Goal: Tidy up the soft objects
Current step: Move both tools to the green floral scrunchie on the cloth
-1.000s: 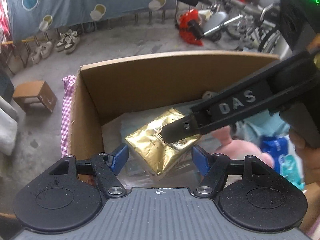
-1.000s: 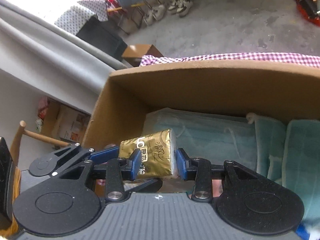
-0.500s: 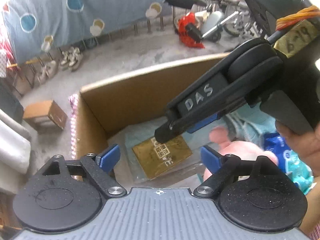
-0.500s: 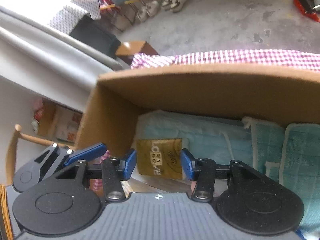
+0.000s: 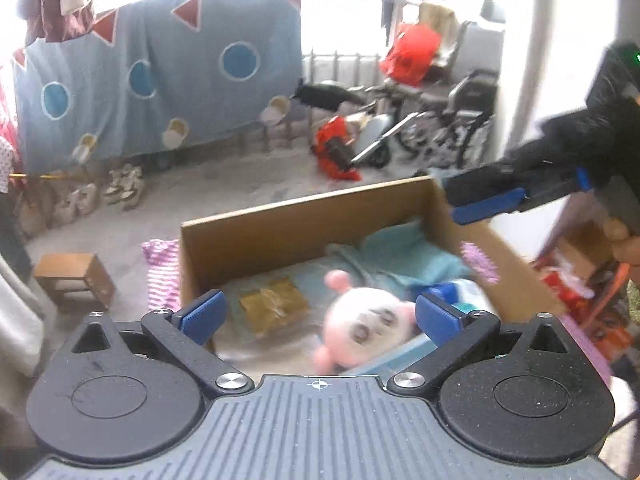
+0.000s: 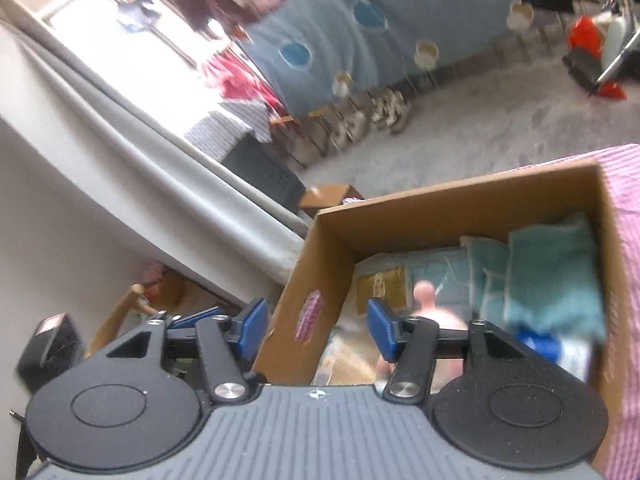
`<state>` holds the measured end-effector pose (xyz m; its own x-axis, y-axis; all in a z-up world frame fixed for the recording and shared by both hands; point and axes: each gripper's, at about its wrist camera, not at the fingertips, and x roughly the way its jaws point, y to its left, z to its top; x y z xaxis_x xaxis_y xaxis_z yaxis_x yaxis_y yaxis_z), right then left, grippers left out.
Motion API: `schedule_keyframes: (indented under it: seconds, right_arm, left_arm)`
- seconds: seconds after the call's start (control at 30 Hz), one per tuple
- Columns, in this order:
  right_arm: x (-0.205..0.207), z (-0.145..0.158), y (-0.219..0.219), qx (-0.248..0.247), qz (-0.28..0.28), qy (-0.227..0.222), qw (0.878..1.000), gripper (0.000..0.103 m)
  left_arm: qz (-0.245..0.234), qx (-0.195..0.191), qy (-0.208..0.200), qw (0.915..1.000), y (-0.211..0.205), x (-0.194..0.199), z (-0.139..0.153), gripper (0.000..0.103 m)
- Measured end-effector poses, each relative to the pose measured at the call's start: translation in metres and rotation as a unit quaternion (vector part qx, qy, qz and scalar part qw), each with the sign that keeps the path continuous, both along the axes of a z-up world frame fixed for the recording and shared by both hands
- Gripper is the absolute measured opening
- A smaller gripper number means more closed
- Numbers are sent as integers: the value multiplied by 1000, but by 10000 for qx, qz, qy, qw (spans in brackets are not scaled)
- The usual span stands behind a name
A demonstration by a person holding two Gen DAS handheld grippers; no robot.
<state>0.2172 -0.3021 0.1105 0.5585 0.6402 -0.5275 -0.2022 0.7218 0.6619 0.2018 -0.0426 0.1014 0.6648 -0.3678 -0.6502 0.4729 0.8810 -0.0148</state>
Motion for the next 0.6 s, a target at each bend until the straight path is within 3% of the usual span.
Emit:
schedule_keyframes:
  seconds: [0.13,0.33,0.5,0.6]
  right_arm:
    - [-71,-1,-18,134,-204,-181,9995,59]
    - [-151,-45,-28,64,-747,-42,9972,60]
    - [-177,-96,-22,-453,-1290,243,9903,60]
    - [-177,-111,-20,-857,-1562,222,9838,59]
  left_arm:
    - [-264,-328,-34,9991,8,-34,1,102]
    - [-651,-683,170,9954,1,-78,-26,102]
    - [-827,-861,492,9916,-26,-98,-72,98]
    - [-988,-859,628,9894,-47,-102,-100,88]
